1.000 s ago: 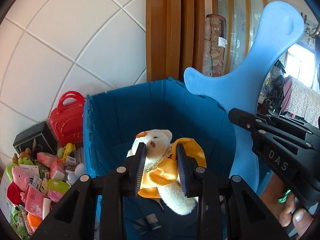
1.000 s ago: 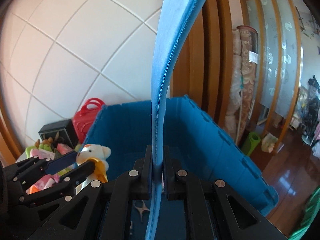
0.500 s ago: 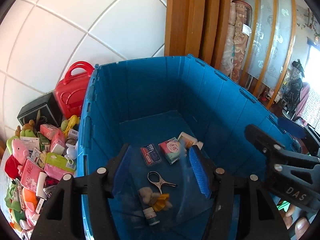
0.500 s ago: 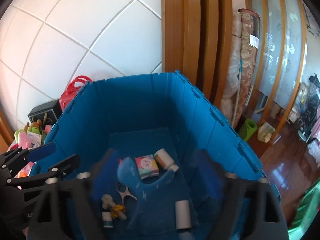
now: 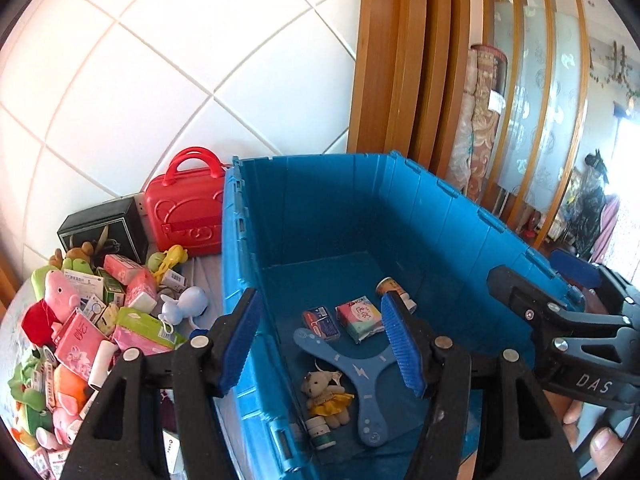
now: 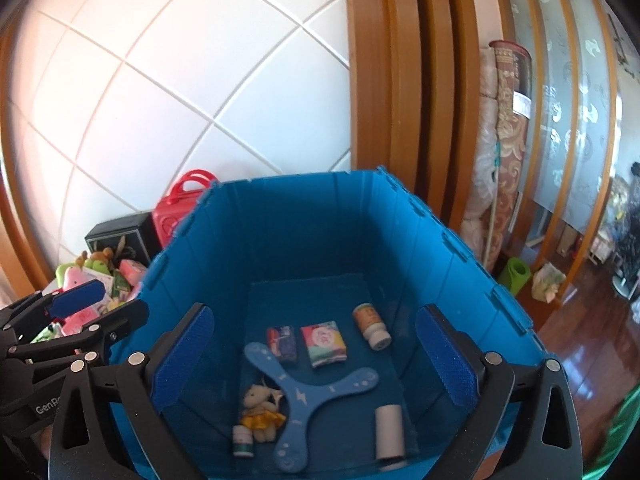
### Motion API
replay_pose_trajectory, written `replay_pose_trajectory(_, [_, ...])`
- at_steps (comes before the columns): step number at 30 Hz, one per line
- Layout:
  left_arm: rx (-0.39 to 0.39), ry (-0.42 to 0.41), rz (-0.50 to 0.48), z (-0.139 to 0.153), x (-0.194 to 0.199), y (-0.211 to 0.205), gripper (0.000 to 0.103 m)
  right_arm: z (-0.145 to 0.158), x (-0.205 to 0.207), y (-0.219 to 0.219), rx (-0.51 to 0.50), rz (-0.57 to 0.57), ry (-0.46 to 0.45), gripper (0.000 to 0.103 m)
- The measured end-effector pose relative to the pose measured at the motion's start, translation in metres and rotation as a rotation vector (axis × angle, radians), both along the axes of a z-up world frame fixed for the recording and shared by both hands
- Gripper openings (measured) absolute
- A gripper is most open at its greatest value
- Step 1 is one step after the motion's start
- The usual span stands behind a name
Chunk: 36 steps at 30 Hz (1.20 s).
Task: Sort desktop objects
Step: 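Open both tools to drop the teddy bear and hanger into the crate, then withdraw both tools from the crate back toward the item pile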
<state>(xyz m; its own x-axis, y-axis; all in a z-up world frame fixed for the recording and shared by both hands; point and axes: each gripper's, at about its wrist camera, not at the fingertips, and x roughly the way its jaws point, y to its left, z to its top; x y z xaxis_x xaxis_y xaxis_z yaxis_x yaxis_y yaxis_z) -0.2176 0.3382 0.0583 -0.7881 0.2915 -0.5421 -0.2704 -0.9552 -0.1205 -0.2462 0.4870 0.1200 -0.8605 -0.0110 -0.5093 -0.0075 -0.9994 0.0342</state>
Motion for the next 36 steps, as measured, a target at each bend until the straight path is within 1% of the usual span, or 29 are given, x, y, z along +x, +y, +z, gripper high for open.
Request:
replay_pose_trajectory(3, [0.057, 0.024, 0.023, 0.003, 0.01, -0.027, 0.061, 0.004, 0.009, -0.019, -0.004, 0.046, 0.031, 0.103])
replay_pose_trajectory(5, [0.083, 0.054, 0.062, 0.003, 0.018, -0.048, 0.061, 0.005, 0.012, -0.035, -0.01, 0.095, 0.051, 0.103])
replay_pose_trajectory(9, [0.086, 0.098, 0.206, 0.001, 0.03, -0.089, 0.061, 0.007, 0.014, -0.072, -0.015, 0.199, 0.079, 0.103])
replay_pose_trajectory(13, [0.101, 0.083, 0.333, -0.011, 0.035, -0.14, 0.062, 0.005, 0.015, -0.114, -0.019, 0.306, 0.115, 0.103])
replay_pose_trajectory(16, [0.088, 0.09, 0.494, -0.023, 0.046, -0.187, 0.062, 0.001, 0.017, -0.156, -0.005, 0.395, 0.151, 0.103])
replay_pose_trajectory(19, [0.02, 0.074, 0.614, -0.037, 0.055, -0.231, 0.062, -0.008, 0.018, -0.204, 0.026, 0.484, 0.134, 0.103])
replay_pose_trajectory(21, [-0.037, 0.015, 0.649, -0.054, 0.059, -0.26, 0.062, -0.02, 0.016, -0.237, 0.027, 0.538, 0.093, 0.103])
replay_pose_trajectory(22, [-0.05, -0.023, 0.659, -0.064, 0.062, -0.274, 0.062, -0.026, 0.014, -0.25, 0.023, 0.56, 0.068, 0.103])
replay_pose_trajectory(23, [-0.051, -0.067, 0.667, -0.076, 0.065, -0.289, 0.062, -0.034, 0.012, -0.265, 0.016, 0.585, 0.037, 0.103])
replay_pose_trajectory(25, [-0.023, -0.161, 0.668, -0.104, 0.074, -0.32, 0.062, -0.054, 0.009, -0.293, 0.001, 0.633, -0.032, 0.103])
replay_pose_trajectory(26, [-0.013, -0.222, 0.665, -0.121, 0.077, -0.336, 0.062, -0.065, 0.007, -0.309, 0.0, 0.655, -0.067, 0.103])
replay_pose_trajectory(29, [-0.041, -0.364, 0.708, -0.167, 0.087, -0.373, 0.062, -0.106, 0.002, -0.35, 0.026, 0.684, -0.181, 0.103])
replay_pose_trajectory(31, [-0.049, -0.434, 0.725, -0.195, 0.092, -0.395, 0.062, -0.135, 0.001, -0.375, 0.044, 0.687, -0.262, 0.103])
replay_pose_trajectory(34, [-0.017, -0.518, 0.719, -0.229, 0.102, -0.421, 0.062, -0.178, 0.001, -0.401, 0.067, 0.68, -0.379, 0.103])
replay_pose_trajectory(36, [0.007, -0.566, 0.71, -0.246, 0.103, -0.433, 0.062, -0.201, -0.001, -0.411, 0.076, 0.672, -0.436, 0.103])
